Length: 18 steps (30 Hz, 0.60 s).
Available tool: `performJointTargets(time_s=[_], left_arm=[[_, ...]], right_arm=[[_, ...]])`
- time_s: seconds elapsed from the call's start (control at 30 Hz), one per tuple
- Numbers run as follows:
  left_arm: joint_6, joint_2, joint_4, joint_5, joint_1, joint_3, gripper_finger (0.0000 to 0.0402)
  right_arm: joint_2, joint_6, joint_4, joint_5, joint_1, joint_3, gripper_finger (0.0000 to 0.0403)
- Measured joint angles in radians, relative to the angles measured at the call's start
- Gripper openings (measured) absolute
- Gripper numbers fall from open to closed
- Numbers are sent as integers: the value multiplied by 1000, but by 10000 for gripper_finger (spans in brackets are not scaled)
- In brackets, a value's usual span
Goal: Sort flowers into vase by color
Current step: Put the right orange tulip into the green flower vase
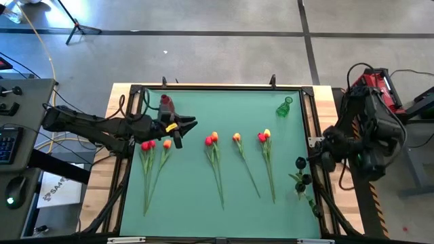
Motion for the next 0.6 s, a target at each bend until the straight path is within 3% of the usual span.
performJointTargets(time_s=[0.33, 0.47, 0.6], left_arm=[[-1, 0, -30, 2, -18, 0, 103], [0, 0, -69, 28, -17, 0, 103], [0, 0, -130, 31, -17, 0, 103]], right_arm=[[-51, -39, 26, 349, -18, 125, 98], [-47, -175, 148, 351, -33, 141, 98], [-24, -281, 285, 289, -68, 127, 98]])
